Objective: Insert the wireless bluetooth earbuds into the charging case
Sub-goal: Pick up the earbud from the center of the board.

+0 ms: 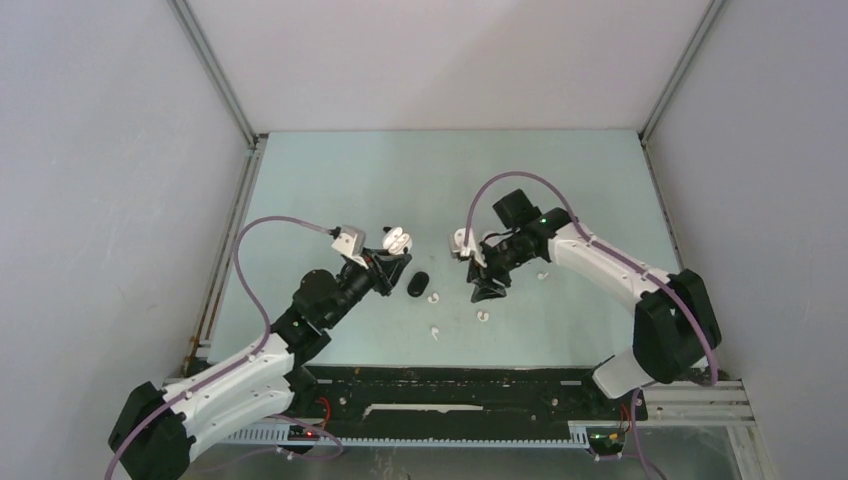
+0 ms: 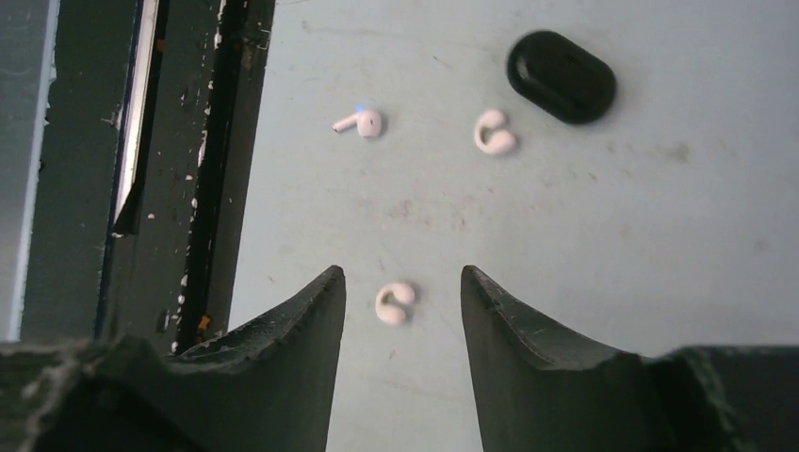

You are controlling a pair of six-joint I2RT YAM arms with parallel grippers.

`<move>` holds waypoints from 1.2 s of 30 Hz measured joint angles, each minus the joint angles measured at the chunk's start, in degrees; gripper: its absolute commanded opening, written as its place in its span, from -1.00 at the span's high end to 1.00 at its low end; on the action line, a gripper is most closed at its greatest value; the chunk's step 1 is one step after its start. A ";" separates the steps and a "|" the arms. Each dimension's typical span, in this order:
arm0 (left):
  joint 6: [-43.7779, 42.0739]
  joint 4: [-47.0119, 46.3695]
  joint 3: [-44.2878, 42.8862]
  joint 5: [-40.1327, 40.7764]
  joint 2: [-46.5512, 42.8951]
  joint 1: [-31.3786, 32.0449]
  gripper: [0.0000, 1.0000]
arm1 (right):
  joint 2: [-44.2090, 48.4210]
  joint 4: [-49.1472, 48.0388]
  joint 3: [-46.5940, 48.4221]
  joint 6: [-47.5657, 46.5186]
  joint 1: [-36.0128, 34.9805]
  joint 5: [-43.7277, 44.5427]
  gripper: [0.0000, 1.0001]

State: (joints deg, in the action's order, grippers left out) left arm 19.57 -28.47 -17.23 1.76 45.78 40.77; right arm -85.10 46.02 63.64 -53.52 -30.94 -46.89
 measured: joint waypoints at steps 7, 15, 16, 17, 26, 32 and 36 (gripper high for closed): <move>0.92 2.62 -3.74 -0.66 -5.60 -0.09 1.00 | -5.49 -8.41 -2.43 -5.14 -8.26 1.38 0.00; 0.44 5.64 -5.73 -0.55 -8.26 -0.09 1.00 | -12.04 -12.55 -2.49 -11.26 -12.74 5.44 0.02; 0.44 5.90 -5.73 -0.50 -8.48 -0.09 1.00 | -13.20 -12.90 -2.49 -11.72 -13.31 6.03 0.02; 0.44 6.03 -5.73 -0.46 -8.66 -0.09 1.00 | -13.99 -13.22 -2.51 -11.96 -13.79 6.43 0.02; 0.39 7.17 -5.73 -0.48 -8.85 -0.09 1.00 | -19.80 -14.88 -2.32 -12.57 -18.75 8.39 0.10; 0.37 7.19 -5.73 -0.50 -8.76 -0.09 1.00 | -20.68 -14.62 -1.09 -12.70 -19.67 8.70 0.12; 0.35 7.19 -5.73 -0.50 -8.79 -0.09 1.00 | -21.11 -14.40 -0.57 -12.61 -20.20 8.76 0.20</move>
State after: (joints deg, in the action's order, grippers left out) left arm 19.92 -21.28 -22.96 1.26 36.99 40.69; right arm -106.21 31.62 63.07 -66.13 -51.13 -38.13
